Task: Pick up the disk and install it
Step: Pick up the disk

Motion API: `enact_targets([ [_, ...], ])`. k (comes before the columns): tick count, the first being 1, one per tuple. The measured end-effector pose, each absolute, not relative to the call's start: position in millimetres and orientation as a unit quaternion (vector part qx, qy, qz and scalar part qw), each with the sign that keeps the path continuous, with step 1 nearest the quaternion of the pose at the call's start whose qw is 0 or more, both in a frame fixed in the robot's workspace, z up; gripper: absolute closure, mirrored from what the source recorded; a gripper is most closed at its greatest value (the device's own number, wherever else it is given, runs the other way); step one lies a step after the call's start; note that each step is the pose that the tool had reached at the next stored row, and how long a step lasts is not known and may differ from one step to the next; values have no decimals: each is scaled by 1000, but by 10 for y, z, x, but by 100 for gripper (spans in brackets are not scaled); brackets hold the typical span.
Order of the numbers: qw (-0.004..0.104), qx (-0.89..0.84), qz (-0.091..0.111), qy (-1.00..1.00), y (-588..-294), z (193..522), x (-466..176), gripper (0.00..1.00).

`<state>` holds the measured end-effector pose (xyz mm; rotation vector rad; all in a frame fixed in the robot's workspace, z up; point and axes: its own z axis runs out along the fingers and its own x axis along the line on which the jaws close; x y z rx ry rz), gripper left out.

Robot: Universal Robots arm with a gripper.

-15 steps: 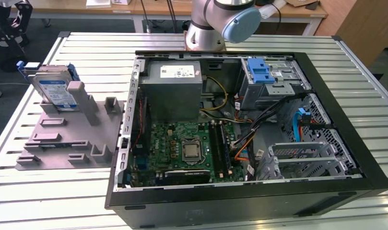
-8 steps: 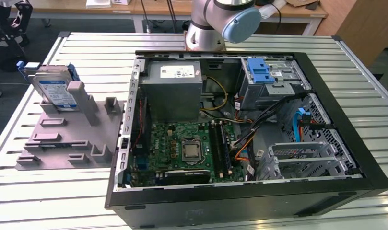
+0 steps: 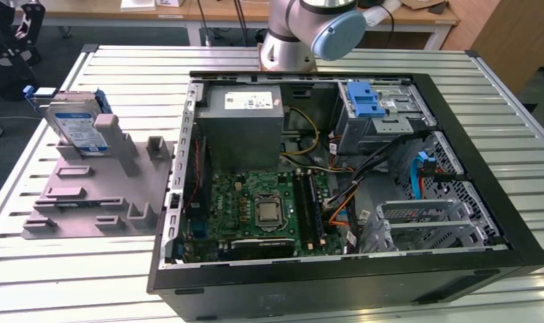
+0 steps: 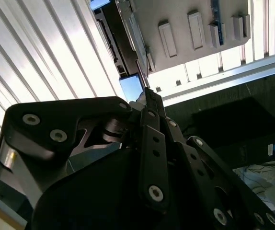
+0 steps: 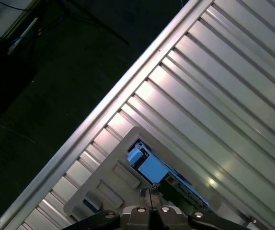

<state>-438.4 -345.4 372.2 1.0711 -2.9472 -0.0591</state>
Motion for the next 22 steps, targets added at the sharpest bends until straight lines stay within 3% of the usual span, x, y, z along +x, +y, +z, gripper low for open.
enact_targets([
  [16, 4, 413, -19, -910, -3454, 3721, -4383, 89],
  [22, -7, 431, -35, -902, -3453, 3716, -4383, 89],
])
